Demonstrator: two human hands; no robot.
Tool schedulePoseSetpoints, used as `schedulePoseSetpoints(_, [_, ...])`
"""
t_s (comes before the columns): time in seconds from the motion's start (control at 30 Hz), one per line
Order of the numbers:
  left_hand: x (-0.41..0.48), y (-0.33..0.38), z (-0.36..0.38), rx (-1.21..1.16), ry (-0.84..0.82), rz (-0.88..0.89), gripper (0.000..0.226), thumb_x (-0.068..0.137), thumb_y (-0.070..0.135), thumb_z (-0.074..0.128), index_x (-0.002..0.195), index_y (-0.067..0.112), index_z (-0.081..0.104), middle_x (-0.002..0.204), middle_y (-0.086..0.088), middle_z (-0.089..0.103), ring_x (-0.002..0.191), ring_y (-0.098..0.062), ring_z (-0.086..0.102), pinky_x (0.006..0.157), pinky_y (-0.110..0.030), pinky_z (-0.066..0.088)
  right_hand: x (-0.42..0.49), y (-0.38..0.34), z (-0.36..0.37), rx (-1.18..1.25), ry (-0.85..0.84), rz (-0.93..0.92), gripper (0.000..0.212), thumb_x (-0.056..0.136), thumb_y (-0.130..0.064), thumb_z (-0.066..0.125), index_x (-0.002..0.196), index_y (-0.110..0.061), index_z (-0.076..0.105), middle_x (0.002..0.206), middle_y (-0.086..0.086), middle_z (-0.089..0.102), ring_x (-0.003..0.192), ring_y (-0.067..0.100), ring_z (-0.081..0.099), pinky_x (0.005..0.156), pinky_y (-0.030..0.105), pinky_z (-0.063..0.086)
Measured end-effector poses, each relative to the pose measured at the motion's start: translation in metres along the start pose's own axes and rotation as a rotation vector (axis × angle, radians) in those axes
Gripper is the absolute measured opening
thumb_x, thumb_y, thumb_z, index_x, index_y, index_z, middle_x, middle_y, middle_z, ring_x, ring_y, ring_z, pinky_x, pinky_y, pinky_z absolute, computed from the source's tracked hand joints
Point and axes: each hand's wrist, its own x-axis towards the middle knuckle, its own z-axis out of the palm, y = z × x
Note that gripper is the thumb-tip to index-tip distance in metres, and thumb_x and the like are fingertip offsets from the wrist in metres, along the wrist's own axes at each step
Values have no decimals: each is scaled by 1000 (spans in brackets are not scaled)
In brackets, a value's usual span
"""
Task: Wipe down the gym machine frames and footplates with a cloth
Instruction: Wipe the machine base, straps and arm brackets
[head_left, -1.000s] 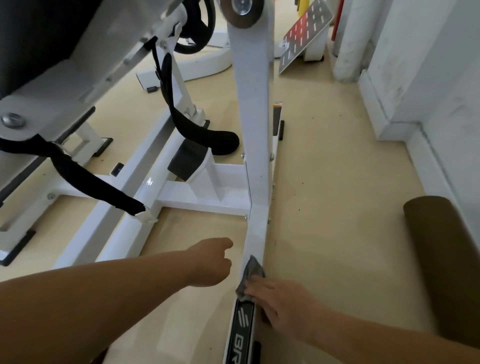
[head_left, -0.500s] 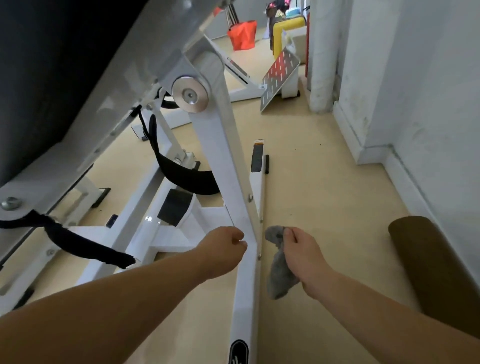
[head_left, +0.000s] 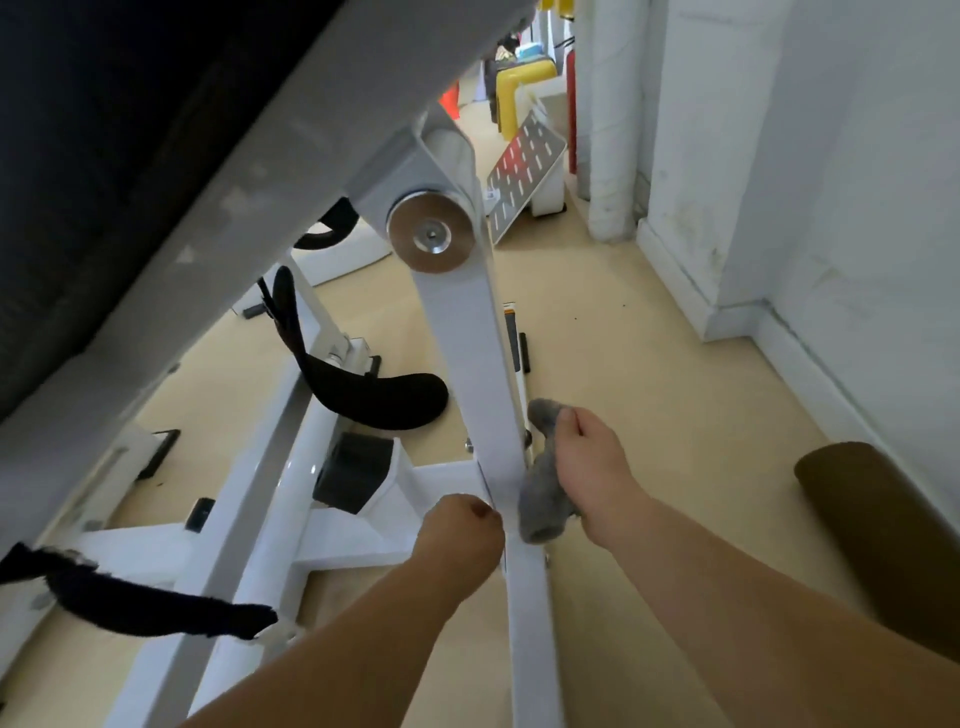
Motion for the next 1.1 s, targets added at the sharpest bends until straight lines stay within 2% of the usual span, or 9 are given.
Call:
schedulePoseSetpoints(0.1, [3, 0, -18, -140, 169, -16, 32, 104, 21, 47, 75, 15, 61, 76, -7, 62, 72, -22, 61, 72, -36, 56, -2, 3, 26, 210, -184, 212, 36, 105, -57, 35, 122, -36, 59, 117, 0, 64, 102, 19, 59, 94, 40, 47])
schedulePoseSetpoints(0.23, [-11, 11, -44, -420, 327, -42, 23, 106, 32, 47, 96, 20, 64, 98, -5, 65, 94, -20, 65, 77, -31, 51, 6, 23, 29, 448, -327, 528, 102, 66, -96, 56, 124, -13, 63, 100, 8, 68, 97, 27, 66, 101, 39, 51])
schedulePoseSetpoints(0.37, [-28, 20, -48, -481, 342, -58, 14, 107, 32, 48, 111, 28, 60, 99, 8, 62, 96, -15, 62, 92, -35, 52, -8, 9, 38, 444, -242, 364, 70, 67, -91, 45, 112, -40, 59, 101, 2, 63, 89, 24, 63, 70, 31, 54])
schedulePoseSetpoints(0.43, [-38, 26, -45, -419, 324, -39, 14, 109, 31, 45, 103, 30, 57, 93, 12, 57, 85, -5, 55, 78, -24, 46, -13, -6, 43, 439, -197, 242, 73, 72, -84, 39, 130, -44, 56, 128, 3, 59, 115, 27, 58, 91, 41, 50])
schedulePoseSetpoints(0.5, [-44, 33, -45, -364, 322, -9, 15, 110, 30, 42, 101, 30, 54, 91, 12, 54, 78, -3, 49, 67, -16, 39, -22, -17, 41, 410, -176, 140, 55, 93, -70, 36, 139, -44, 49, 134, 2, 56, 122, 26, 53, 108, 49, 42])
schedulePoseSetpoints(0.63, [-50, 47, -44, -402, 349, 6, 17, 110, 30, 41, 105, 32, 57, 96, 7, 60, 82, -5, 52, 62, -15, 36, -26, -14, 19, 340, -270, 180, 42, 104, -62, 34, 127, -35, 55, 119, 3, 62, 108, 24, 59, 97, 42, 50])
schedulePoseSetpoints(0.73, [-51, 53, -38, -405, 358, 15, 22, 109, 28, 40, 113, 27, 62, 97, 3, 62, 83, -10, 55, 66, -18, 42, -23, -20, 5, 209, -321, 159, 45, 105, -60, 32, 134, -32, 53, 119, -1, 61, 111, 23, 58, 106, 48, 47])
schedulePoseSetpoints(0.93, [-51, 60, -42, -380, 417, 65, 32, 110, 29, 39, 137, 28, 56, 102, 16, 56, 85, 1, 49, 76, -19, 40, -21, -45, 0, 158, -367, -264, 48, 108, -55, 30, 155, -56, 24, 151, -20, 42, 140, 9, 40, 122, 40, 29])
schedulePoseSetpoints(1.1, [-49, 53, -33, -313, 356, 16, 39, 110, 27, 39, 147, 26, 50, 141, 5, 56, 124, -18, 53, 105, -31, 40, -6, 7, 7, -34, -329, -70, 55, 110, -51, 22, 162, -34, 21, 159, -2, 38, 145, 24, 38, 122, 44, 29])
